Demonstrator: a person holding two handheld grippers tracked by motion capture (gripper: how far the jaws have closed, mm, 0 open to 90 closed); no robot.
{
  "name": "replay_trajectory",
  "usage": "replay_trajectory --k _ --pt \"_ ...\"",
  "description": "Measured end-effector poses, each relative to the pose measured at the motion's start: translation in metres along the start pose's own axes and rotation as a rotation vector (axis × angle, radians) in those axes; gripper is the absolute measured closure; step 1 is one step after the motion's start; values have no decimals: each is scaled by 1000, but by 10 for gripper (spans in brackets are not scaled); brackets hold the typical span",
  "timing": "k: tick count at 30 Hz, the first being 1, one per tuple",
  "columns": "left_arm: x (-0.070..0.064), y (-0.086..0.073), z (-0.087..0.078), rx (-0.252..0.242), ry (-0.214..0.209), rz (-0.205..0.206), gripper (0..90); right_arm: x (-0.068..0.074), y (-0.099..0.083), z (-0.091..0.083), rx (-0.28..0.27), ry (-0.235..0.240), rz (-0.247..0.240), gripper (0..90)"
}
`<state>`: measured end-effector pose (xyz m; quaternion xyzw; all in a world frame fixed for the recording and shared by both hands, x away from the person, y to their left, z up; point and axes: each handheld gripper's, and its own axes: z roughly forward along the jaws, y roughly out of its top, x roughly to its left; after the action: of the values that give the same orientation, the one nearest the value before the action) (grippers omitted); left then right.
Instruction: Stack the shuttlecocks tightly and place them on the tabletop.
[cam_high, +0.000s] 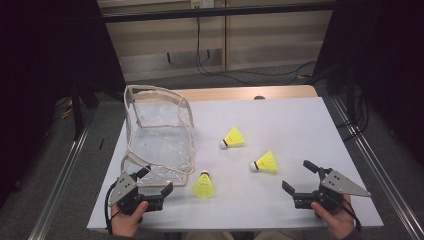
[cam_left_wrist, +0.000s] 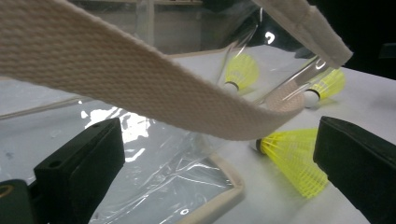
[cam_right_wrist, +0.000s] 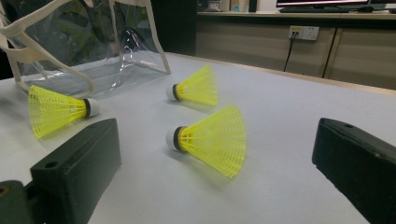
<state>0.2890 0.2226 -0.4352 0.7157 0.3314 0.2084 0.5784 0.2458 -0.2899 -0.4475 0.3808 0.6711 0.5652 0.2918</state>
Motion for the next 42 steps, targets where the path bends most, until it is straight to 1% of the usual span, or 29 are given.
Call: replay_trajectory --k 1,4,5,9,14,15,16,17,18,19,20,22,24,27,29,32,33,34,35,41,42 --pt "0 0 0 0 0 0 20 0 0 0 0 0 0 7" --pt "-2 0 2 9 -20 -8 19 0 0 0 -1 -1 0 7" --pt "-4 0 3 10 -36 -13 20 0 0 0 0 0 -1 7" --pt "-6 0 4 17 -48 -11 19 0 0 0 2 0 0 7" --pt "-9 0 8 35 -86 -14 20 0 0 1 2 1 -1 8" --pt "-9 0 8 35 -86 -14 20 0 0 1 3 1 -1 7" --pt "-10 0 9 51 -96 -5 20 0 0 1 3 1 -2 8" --pt "-12 0 10 49 -103 -8 20 0 0 1 2 1 -2 7" --pt "-12 0 11 53 -110 -3 20 0 0 1 2 2 -5 7" --pt "-12 0 11 53 -110 -3 19 0 0 1 2 2 -5 7" --pt "-13 0 11 54 -115 -12 19 0 0 1 2 1 -5 7" --pt "-13 0 12 56 -122 -1 19 1 0 1 0 2 -4 8" --pt "-13 0 12 58 -125 -7 18 1 0 1 1 3 -5 7" --pt "-14 0 14 62 -125 -6 17 0 0 1 3 2 -5 7" --pt "-15 0 14 69 -127 3 17 0 0 1 2 2 -4 8" --pt "-17 0 15 70 -131 0 16 0 0 1 1 2 -5 8" --pt "-17 0 16 77 -133 8 15 0 0 1 -1 3 -5 8" --pt "-18 0 16 78 -131 7 15 0 0 1 -1 3 -5 8" --pt "-18 0 16 86 -137 17 15 1 0 1 0 3 -5 8" --pt "-21 0 19 100 -149 26 15 1 0 1 0 4 -6 8" --pt "-22 0 19 110 -156 27 15 1 0 1 1 4 -7 8"
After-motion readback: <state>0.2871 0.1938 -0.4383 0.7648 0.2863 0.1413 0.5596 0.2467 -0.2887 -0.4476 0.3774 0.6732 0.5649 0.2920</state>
